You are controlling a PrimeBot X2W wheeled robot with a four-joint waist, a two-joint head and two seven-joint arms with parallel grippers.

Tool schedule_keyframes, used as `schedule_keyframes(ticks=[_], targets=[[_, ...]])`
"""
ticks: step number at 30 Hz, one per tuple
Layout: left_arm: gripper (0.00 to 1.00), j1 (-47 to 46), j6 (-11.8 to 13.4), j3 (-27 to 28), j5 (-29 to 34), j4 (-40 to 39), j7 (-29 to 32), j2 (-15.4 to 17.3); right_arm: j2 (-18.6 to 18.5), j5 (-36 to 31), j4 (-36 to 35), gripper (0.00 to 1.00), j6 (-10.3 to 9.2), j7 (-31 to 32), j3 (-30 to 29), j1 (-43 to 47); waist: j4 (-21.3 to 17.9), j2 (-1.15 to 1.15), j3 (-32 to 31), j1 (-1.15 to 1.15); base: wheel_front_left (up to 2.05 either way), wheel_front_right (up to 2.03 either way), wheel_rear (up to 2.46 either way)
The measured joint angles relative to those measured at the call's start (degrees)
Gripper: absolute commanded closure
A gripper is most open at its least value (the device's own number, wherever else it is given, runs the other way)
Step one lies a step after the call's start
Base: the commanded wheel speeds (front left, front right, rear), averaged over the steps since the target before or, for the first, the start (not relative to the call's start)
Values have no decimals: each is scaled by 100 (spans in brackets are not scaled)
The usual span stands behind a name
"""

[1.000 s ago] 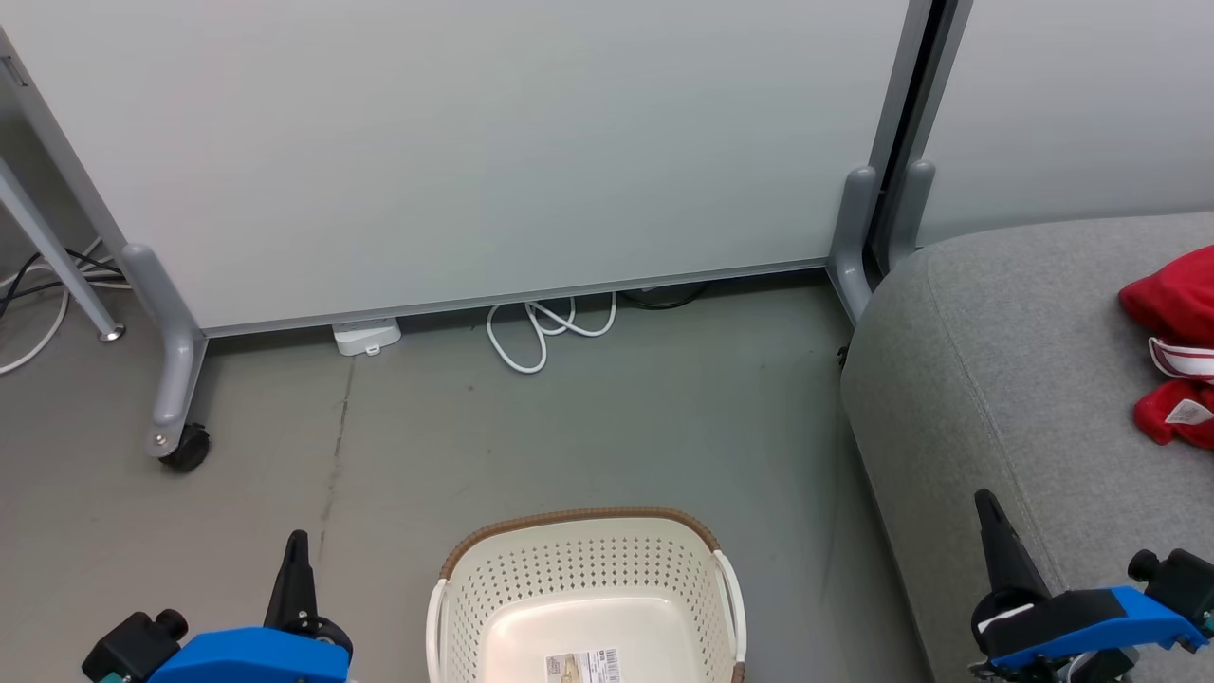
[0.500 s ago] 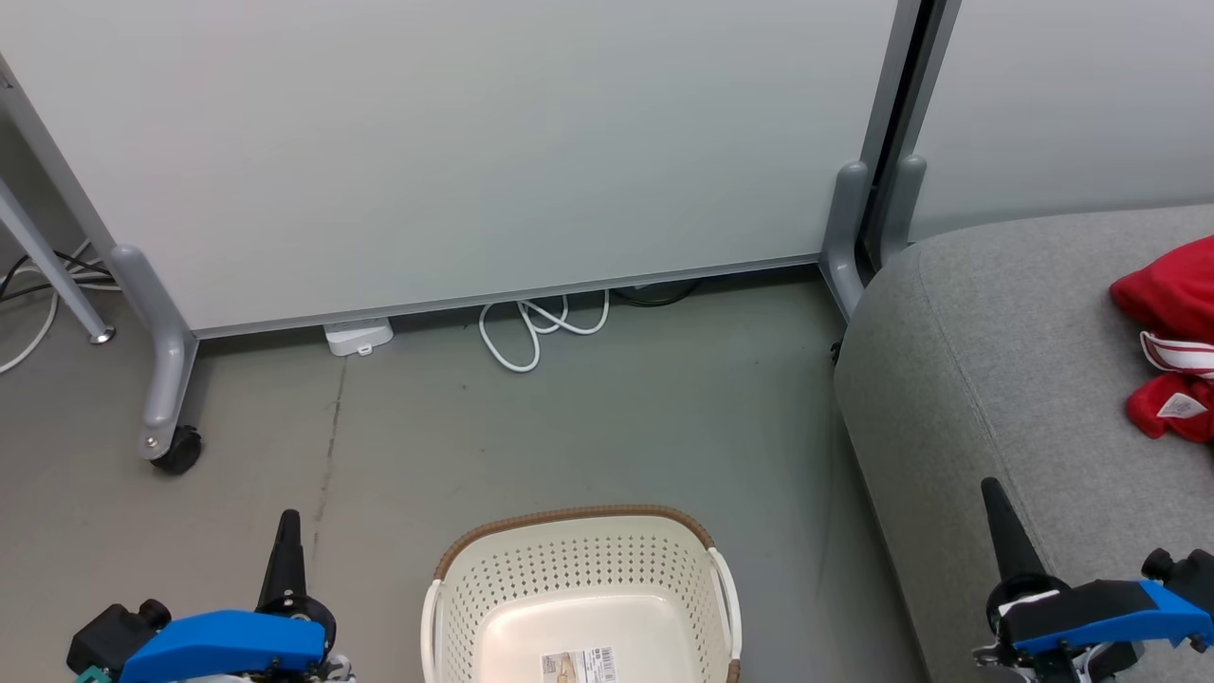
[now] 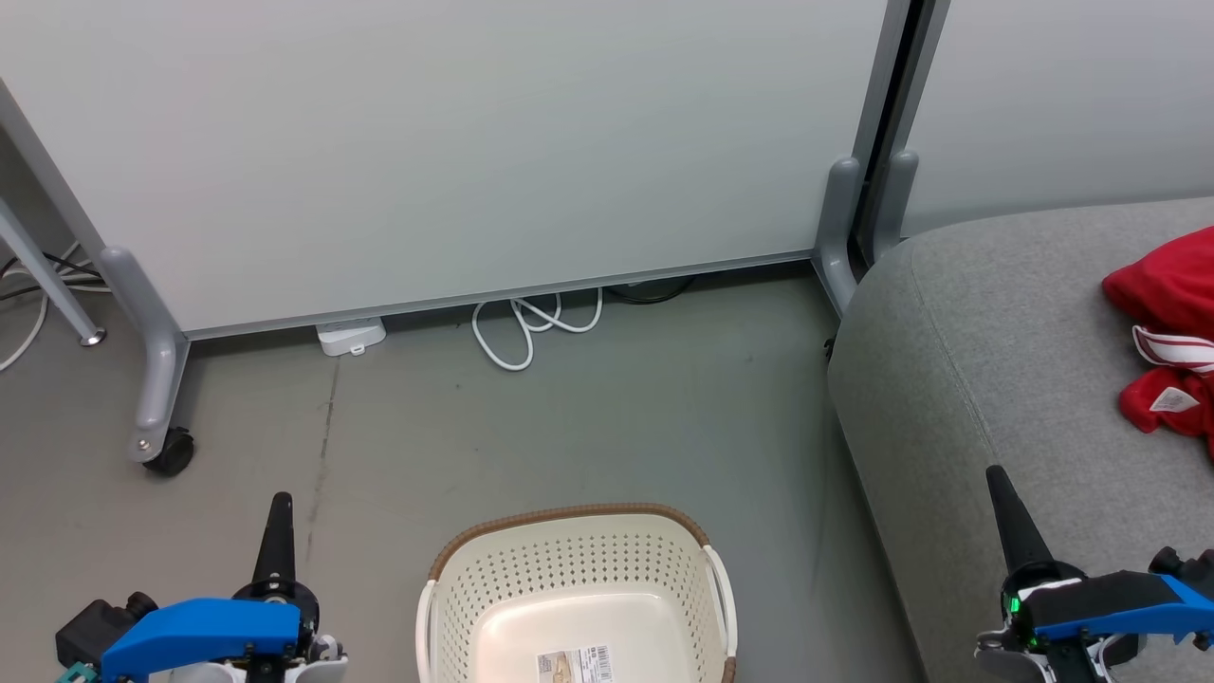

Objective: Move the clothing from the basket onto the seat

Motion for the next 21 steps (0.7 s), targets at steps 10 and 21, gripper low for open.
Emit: schedule_keyframes(ticks=[10, 21], targets=[[100, -48, 0, 64, -492, -94, 127, 0, 1, 565, -35, 100, 0, 90, -27, -26, -42, 0, 15, 0, 0, 0, 0], [100, -110, -1, 110, -978, -189, 252, 0, 1, 1116, -74, 100, 0, 196, -55, -81, -88, 0, 32, -1, 0, 0, 0]])
